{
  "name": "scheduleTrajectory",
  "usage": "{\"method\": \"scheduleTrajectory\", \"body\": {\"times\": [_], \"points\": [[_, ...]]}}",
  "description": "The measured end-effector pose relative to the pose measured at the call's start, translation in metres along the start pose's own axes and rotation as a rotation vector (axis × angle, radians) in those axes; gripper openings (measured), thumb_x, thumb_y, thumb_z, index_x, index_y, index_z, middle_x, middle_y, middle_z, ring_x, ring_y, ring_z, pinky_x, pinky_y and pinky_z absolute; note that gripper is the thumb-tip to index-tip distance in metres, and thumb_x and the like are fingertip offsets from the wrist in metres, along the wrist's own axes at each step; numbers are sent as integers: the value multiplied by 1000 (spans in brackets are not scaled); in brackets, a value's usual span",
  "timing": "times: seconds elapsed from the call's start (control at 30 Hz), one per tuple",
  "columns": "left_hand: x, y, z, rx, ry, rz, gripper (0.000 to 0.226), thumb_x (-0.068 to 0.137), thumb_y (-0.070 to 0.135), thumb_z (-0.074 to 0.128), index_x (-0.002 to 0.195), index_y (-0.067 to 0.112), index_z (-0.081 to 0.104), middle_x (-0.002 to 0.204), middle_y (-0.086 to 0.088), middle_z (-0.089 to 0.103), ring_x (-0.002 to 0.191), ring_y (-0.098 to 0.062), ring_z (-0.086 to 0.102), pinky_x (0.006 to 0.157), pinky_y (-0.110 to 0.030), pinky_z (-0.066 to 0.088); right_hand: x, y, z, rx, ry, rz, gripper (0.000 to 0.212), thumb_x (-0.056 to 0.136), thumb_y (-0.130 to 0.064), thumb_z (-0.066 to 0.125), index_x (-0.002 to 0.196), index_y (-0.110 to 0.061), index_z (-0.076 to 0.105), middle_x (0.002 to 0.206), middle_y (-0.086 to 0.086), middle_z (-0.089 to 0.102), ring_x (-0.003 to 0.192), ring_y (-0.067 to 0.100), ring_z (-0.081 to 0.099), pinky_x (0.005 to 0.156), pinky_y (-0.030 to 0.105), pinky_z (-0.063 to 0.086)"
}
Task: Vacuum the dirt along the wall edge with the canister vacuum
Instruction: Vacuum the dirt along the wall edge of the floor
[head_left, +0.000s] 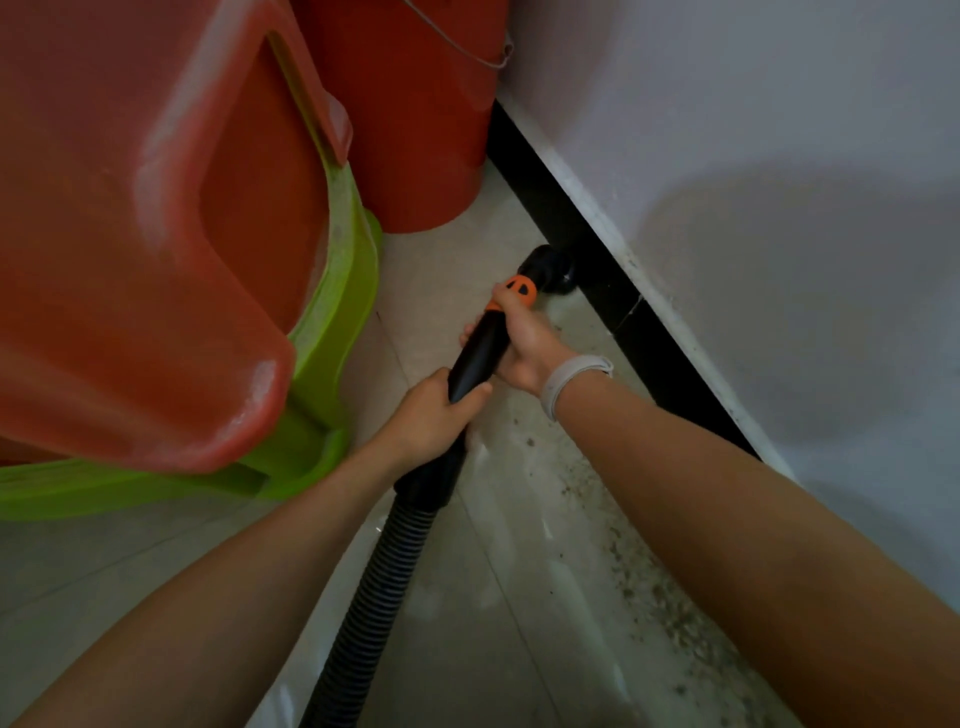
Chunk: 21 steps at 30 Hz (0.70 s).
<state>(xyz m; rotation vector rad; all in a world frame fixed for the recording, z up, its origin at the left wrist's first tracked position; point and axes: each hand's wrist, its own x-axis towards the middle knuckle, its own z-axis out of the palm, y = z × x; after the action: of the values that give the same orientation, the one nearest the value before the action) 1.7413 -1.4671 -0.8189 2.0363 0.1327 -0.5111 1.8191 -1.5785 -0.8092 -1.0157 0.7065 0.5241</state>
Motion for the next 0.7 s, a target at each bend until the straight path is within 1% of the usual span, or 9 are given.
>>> {"method": "scheduleTrajectory", "body": {"times": [0.07, 0.13, 0.27, 0.33, 0.4, 0.47, 0.53, 0.63, 0.7], "points": [[-11, -6, 1, 21, -30, -1, 22, 93, 36, 55, 85, 17, 47, 72, -7, 62, 67, -22, 62, 65, -36, 50, -8, 9, -7, 23, -21, 14, 29, 95, -31, 54, 109, -7, 45, 66, 9, 54, 51, 19, 59, 58, 35, 53], [-22, -10, 1, 42, -69, -2, 23, 93, 37, 55, 89, 15, 48, 73, -7, 63, 65, -21, 62, 66, -37, 51, -17, 20, -13, 73, -4, 16, 23, 96, -29, 52, 101, -8, 45, 72, 9, 51, 56, 20, 57, 59, 35, 54], [-45, -15, 7, 98, -162, 5, 23, 92, 36, 56, 91, 15, 48, 70, -4, 64, 61, -16, 62, 62, -32, 51, -33, 38, -33, 128, 43, 22, 21, 96, -25, 51, 88, -7, 45, 71, 8, 50, 64, 23, 58, 64, 36, 53], [-53, -16, 10, 149, -194, -4, 26, 92, 37, 56, 95, 12, 49, 73, -6, 65, 65, -19, 63, 65, -33, 52, -39, 44, -47, 126, 59, 23, 16, 95, -21, 52, 88, -9, 46, 73, 9, 54, 67, 23, 62, 66, 36, 53], [-58, -17, 12, 178, -207, -3, 28, 92, 38, 56, 97, 12, 49, 72, -7, 66, 63, -19, 64, 62, -30, 51, -44, 47, -55, 119, 62, 27, 13, 95, -21, 52, 90, -10, 46, 75, 8, 55, 67, 22, 64, 68, 36, 53], [-59, -16, 12, 194, -196, 7, 27, 91, 40, 56, 94, 14, 48, 69, -4, 66, 59, -14, 63, 56, -24, 49, -45, 46, -54, 117, 69, 14, 13, 94, -20, 51, 87, -10, 45, 72, 8, 53, 65, 21, 62, 69, 35, 53], [-57, -14, 13, 210, -156, 16, 28, 91, 43, 55, 94, 15, 48, 71, -4, 65, 61, -13, 63, 56, -24, 48, -44, 42, -47, 104, 72, -5, 15, 94, -18, 50, 84, -9, 44, 70, 8, 50, 63, 20, 57, 69, 34, 53], [-53, -9, 12, 215, -47, 4, 33, 91, 45, 54, 98, 12, 49, 79, -9, 66, 69, -23, 65, 66, -36, 54, -39, 31, -33, 80, 34, -38, 12, 95, -17, 48, 85, -10, 43, 72, 8, 44, 65, 20, 49, 71, 35, 52], [-48, -7, 8, 213, 35, -15, 36, 90, 46, 54, 99, 11, 49, 82, -12, 66, 72, -28, 66, 69, -43, 55, -34, 24, -19, 57, -9, -44, 13, 95, -18, 47, 87, -10, 42, 73, 8, 42, 65, 19, 47, 71, 35, 51]]}}
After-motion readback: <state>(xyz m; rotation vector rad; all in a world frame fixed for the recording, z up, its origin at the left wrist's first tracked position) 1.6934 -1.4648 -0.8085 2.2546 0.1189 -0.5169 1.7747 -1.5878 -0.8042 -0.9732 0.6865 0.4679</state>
